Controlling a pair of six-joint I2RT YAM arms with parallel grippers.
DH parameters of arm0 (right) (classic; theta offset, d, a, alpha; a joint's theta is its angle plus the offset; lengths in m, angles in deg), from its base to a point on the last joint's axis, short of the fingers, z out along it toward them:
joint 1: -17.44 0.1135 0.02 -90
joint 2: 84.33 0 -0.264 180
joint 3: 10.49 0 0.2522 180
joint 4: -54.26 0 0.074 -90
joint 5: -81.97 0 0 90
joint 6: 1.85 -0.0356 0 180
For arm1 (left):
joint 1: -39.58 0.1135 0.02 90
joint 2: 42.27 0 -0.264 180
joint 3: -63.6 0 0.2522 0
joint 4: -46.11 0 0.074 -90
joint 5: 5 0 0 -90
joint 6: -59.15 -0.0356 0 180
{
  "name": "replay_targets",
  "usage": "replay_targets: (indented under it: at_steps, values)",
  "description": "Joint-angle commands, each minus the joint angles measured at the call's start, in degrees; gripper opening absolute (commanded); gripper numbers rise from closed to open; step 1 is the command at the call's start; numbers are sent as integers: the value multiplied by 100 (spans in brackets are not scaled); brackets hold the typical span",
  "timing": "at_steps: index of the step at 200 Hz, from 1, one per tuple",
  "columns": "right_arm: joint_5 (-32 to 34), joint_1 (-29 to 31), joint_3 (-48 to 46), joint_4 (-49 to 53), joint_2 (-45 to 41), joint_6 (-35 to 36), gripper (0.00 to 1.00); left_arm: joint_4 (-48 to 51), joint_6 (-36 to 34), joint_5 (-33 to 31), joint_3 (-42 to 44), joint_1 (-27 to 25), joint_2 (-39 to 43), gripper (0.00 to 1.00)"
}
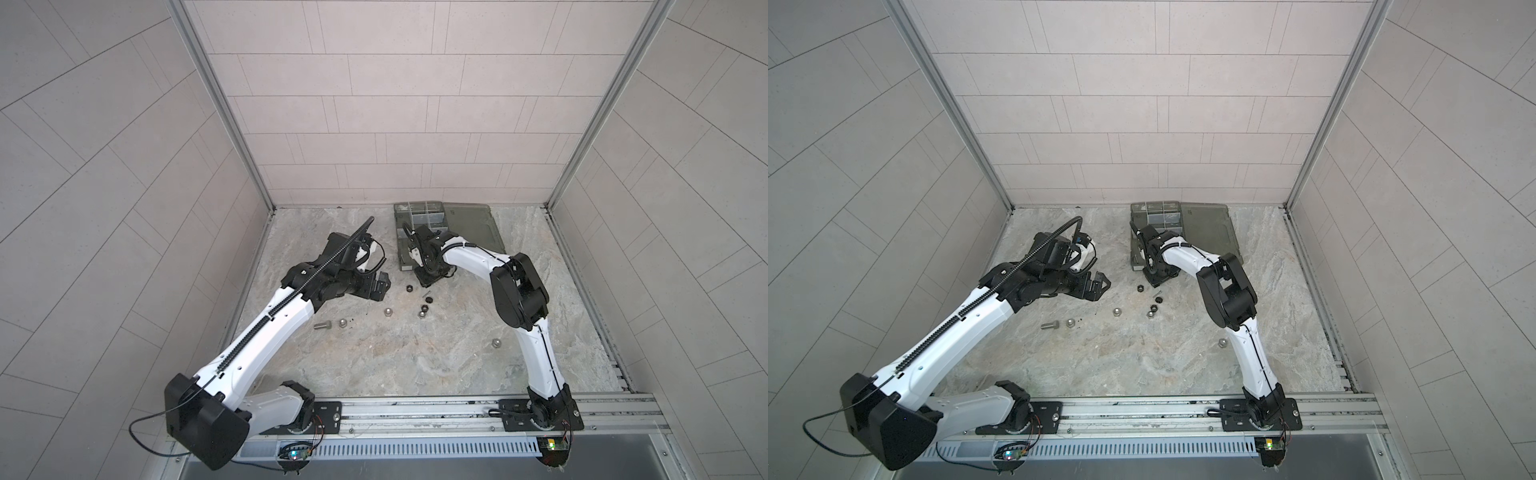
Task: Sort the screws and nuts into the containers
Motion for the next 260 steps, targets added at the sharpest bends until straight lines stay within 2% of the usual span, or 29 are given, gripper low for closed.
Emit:
replay_targets:
  at_steps: [1, 61, 153, 205, 260]
  values:
    - [-52, -84, 71, -75, 203, 228, 47, 93, -112, 5, -168, -38, -23, 100]
    - [-293, -94, 173, -9, 425, 341, 42, 88, -142, -7, -159, -45, -58, 100]
    - [-602, -89, 17, 173, 415, 131, 7, 119, -163, -66, -58, -29, 108, 100]
    - [-695, -50, -333, 93, 77, -182, 0, 127, -131, -65, 17, -34, 283, 100]
    - [-652, -4, -188, 282, -445, -380, 0, 205, -122, -137, 100, -30, 478, 100]
